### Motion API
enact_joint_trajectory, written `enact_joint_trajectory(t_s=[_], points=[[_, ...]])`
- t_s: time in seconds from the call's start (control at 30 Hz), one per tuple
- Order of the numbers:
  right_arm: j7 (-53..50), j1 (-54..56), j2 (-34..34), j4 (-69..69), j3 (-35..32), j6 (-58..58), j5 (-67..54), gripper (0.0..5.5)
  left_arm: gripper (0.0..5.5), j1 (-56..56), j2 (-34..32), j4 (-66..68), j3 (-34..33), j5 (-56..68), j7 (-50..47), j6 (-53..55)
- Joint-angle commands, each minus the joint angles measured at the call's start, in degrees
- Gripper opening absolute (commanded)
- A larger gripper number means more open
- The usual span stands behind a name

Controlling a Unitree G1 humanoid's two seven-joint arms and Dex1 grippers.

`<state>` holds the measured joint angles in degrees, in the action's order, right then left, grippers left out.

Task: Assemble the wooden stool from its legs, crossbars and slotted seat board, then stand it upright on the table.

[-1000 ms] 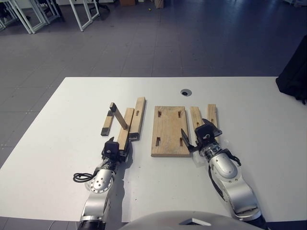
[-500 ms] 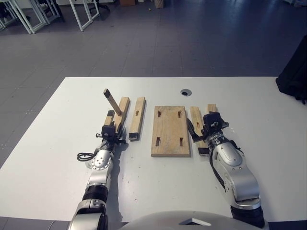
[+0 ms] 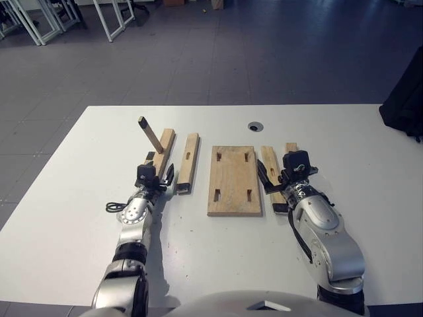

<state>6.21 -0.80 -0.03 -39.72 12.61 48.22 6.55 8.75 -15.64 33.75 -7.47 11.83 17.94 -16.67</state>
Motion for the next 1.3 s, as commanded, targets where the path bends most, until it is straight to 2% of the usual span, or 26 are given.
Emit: enact_joint_trajectory(t_s=[0.03,0.1,0.17,0.23,0.33,0.47,0.63,0.73,0.9,1.07,1.2,1.3], points=[[-1.98,-0.13,2.36,-1.51,-0.1,2.92,-0.87,4.61,3.56,-27.67,-3.64,-76.42,9.59,12.16,-15.06,37.46],[-2.0,-0.1,2.44,-1.24,0.03,2.78,-0.87,4.61,3.56,-29.15,-3.83,-88.33,9.9,11.46,-19.39,43.25],[-1.92,-0.17,2.39,-1.01,0.12,2.6,-0.91,4.61,3.56,-26.27,-3.52,-92.98,11.22,10.15,-22.68,45.8],[-1.87,-0.33,2.28,-0.95,0.15,2.48,-0.91,4.61,3.56,-22.09,-3.06,-93.74,12.75,6.89,-24.79,48.41],[-1.88,-0.63,2.06,-1.07,0.22,2.5,-0.77,4.61,3.56,-16.26,1.3,-93.73,15.97,2.64,-29.55,60.14],[-1.72,-0.93,1.64,-0.66,0.37,2.32,-0.97,4.61,3.56,-16.85,5.5,-93.6,17.71,1.11,-35.21,74.31],[-1.44,-0.96,1.16,-0.68,0.46,2.66,-1.36,4.61,3.56,-4.73,9.61,-84.63,12.78,-2.34,-37.11,88.98],[-1.3,-1.13,0.68,-0.83,0.12,2.96,-1.86,4.61,3.56,-3.62,12.27,-82.66,8.26,-4.37,-37.44,93.88],[-1.79,-1.6,0.59,-0.92,0.16,3.05,-2.41,4.61,3.56,-6.99,12.26,-82.84,5.6,-5.64,-34.7,93.66],[-2.31,-2.01,0.73,-0.73,0.42,2.87,-2.64,4.61,3.56,-16.38,11.72,-79.89,0.99,-5.59,-30.26,90.68],[-2.46,-2.1,0.71,-0.77,0.68,2.92,-2.71,4.61,3.56,-27.8,8.54,-75.91,-1.34,-4.02,-22.92,81.91],[-2.46,-1.99,0.67,-0.7,0.62,3.0,-2.77,4.61,3.56,-31.26,6.13,-69.62,-0.87,-3.02,-17.59,76.22]])
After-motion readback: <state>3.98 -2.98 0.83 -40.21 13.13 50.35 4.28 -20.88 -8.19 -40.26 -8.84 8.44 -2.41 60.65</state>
